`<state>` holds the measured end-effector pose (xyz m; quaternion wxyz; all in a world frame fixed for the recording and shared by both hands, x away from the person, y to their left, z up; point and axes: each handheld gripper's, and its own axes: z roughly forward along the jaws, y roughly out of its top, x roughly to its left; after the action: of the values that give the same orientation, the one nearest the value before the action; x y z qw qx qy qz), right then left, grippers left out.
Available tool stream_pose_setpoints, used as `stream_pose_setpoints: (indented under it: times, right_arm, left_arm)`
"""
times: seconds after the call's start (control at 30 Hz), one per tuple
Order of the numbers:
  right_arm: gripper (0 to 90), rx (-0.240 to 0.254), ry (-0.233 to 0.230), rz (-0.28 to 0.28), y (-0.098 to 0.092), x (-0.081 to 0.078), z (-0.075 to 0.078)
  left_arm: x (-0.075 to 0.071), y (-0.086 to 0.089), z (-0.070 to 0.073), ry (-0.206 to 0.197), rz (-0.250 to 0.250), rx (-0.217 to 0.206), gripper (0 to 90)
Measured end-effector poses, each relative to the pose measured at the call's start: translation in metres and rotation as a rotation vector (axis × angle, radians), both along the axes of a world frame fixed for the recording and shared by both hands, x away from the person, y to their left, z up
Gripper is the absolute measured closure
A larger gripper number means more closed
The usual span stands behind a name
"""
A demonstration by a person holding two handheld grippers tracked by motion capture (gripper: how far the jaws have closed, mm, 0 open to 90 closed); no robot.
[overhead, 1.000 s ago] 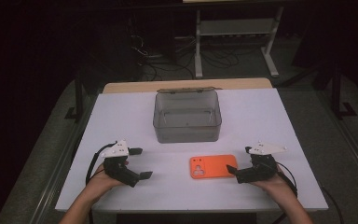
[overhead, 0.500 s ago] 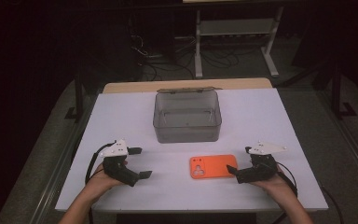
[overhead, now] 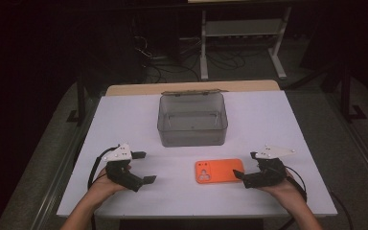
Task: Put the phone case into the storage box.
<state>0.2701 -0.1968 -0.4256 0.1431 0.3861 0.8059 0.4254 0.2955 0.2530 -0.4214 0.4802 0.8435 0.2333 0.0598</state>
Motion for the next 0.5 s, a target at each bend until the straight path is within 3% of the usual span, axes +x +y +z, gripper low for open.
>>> stream_pose_setpoints:
  times: [0.07,0.17,0.2,0.5]
  right_arm:
    - [14.8,-0.001,0.006,0.005,0.0001,-0.0004,0.0007]
    - [28.6,-0.025,0.022,0.025,0.0027,-0.0026,0.002]
    - [28.6,-0.025,0.022,0.025,0.0027,-0.0026,0.002]
    - [64.2,-0.045,0.045,0.089,0.0065,-0.007,0.0054]
  left_arm:
    - [-0.0001,0.0003,0.0002,0.001,0.001,-0.001,0.7]
    - [-0.0001,0.0,0.0005,-0.001,-0.003,0.0,0.7]
    - [-0.0002,-0.0002,0.0005,-0.001,-0.003,-0.001,0.7]
    - [-0.0002,-0.0002,0.0006,-0.001,-0.001,0.0,0.8]
